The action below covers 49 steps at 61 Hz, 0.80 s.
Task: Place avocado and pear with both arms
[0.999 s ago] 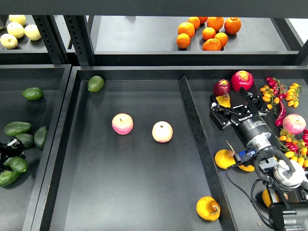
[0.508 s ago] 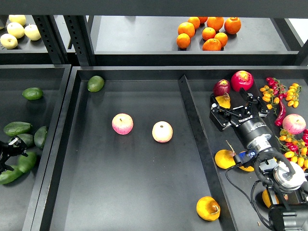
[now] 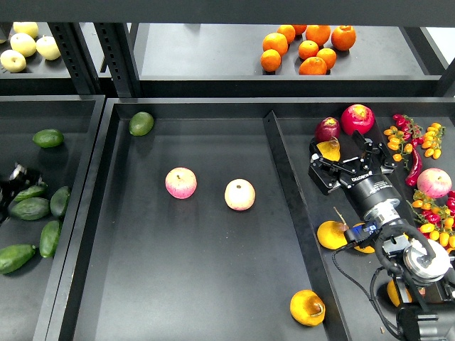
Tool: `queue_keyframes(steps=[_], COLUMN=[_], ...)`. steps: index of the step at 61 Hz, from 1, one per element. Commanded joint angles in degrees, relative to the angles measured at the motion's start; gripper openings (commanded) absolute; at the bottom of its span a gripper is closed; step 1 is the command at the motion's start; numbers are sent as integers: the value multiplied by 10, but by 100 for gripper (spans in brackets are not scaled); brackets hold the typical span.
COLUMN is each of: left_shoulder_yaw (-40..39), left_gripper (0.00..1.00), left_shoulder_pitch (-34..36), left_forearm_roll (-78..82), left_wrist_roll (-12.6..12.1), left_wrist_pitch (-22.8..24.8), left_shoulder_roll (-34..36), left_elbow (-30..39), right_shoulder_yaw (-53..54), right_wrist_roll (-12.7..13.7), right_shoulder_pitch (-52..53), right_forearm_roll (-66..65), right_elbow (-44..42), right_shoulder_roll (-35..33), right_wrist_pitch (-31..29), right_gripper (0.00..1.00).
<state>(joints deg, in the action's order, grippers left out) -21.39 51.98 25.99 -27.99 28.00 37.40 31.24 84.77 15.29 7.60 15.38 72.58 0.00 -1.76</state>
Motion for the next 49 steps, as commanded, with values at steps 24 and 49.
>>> queue_keyframes(steps=[24,49], left_shoulder_yaw=[-264,-518], left_gripper=[98,98], left_shoulder_pitch=[-79,-217], left_forearm_roll=[-195,-210], left_wrist_roll=[0,0], left_wrist_pitch=[0,0], left_shoulder_roll=[-53,-266], left_elbow=[75,109], right_shoulder_yaw=[1,-7], right_wrist_roll=[3,32], right_shoulder_pitch=[0,0], right_forearm_roll=[0,2], right_elbow=[-3,-4], right_shoulder_roll=[0,0], right_wrist_pitch=[-6,-13], right_gripper=[100,100])
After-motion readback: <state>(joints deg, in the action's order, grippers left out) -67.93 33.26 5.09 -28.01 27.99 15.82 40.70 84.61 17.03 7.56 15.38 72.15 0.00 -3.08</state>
